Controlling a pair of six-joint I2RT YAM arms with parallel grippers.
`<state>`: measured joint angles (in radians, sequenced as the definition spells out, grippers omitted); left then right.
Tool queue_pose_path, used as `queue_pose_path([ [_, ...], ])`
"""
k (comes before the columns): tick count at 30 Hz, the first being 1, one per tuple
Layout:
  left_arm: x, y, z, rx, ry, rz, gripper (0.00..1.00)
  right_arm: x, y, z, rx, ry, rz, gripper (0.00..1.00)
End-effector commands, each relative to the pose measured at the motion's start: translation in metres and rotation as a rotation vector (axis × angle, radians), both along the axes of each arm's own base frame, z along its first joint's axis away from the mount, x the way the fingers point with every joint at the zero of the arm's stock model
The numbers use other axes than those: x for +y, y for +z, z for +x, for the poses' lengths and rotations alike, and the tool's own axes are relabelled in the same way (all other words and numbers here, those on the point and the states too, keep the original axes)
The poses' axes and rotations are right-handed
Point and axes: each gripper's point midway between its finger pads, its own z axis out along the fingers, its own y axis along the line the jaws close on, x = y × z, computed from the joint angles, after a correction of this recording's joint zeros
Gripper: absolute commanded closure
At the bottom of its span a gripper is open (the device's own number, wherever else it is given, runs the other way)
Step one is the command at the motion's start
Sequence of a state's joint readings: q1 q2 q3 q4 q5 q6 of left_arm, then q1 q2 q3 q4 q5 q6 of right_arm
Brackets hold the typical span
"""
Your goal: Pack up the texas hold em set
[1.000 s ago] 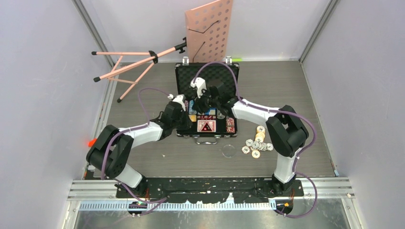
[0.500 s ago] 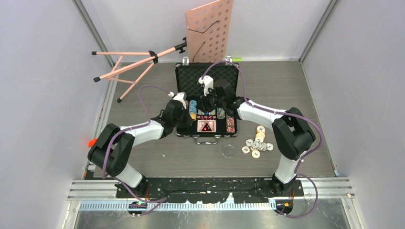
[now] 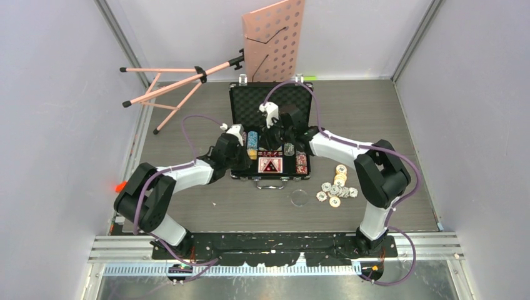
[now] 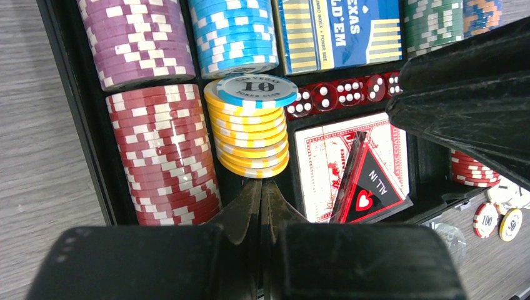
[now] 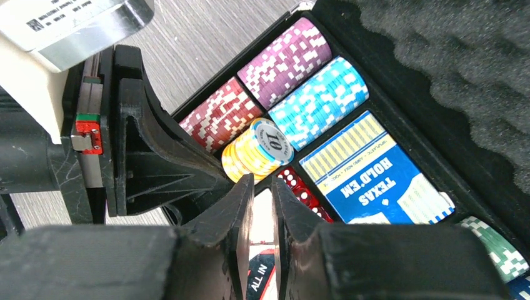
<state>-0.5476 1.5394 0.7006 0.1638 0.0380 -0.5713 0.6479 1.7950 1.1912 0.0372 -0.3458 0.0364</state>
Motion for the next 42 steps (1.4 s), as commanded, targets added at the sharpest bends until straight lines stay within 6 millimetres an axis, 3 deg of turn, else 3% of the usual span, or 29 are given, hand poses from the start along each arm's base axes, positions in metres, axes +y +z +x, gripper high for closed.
queue_pose_path([
  [1, 0.001, 0.009, 0.004, -0.037, 0.004, -0.006, 1.0, 0.01, 0.005, -0.003, 0.019, 0.048, -0.003, 0.79],
  [10, 0.003, 0.011, 0.01, -0.052, 0.005, 0.023, 1.0, 0.019, -0.014, -0.002, 0.06, 0.068, -0.024, 0.99],
  [26, 0.001, 0.012, 0.013, -0.054, 0.001, 0.026, 1.0, 0.038, -0.025, 0.026, 0.06, 0.011, 0.012, 1.0],
  [33, -0.001, 0.012, 0.016, -0.053, 0.0, 0.026, 1.0, 0.036, -0.033, 0.028, 0.074, -0.002, -0.009, 1.0],
  [37, -0.002, 0.013, 0.017, -0.057, -0.001, 0.023, 1.0, 0.031, -0.027, 0.025, 0.067, -0.004, -0.023, 1.0],
  [42, -0.003, 0.015, 0.017, -0.058, -0.006, 0.017, 1.0, 0.029, -0.004, 0.02, 0.046, 0.009, -0.002, 1.0],
])
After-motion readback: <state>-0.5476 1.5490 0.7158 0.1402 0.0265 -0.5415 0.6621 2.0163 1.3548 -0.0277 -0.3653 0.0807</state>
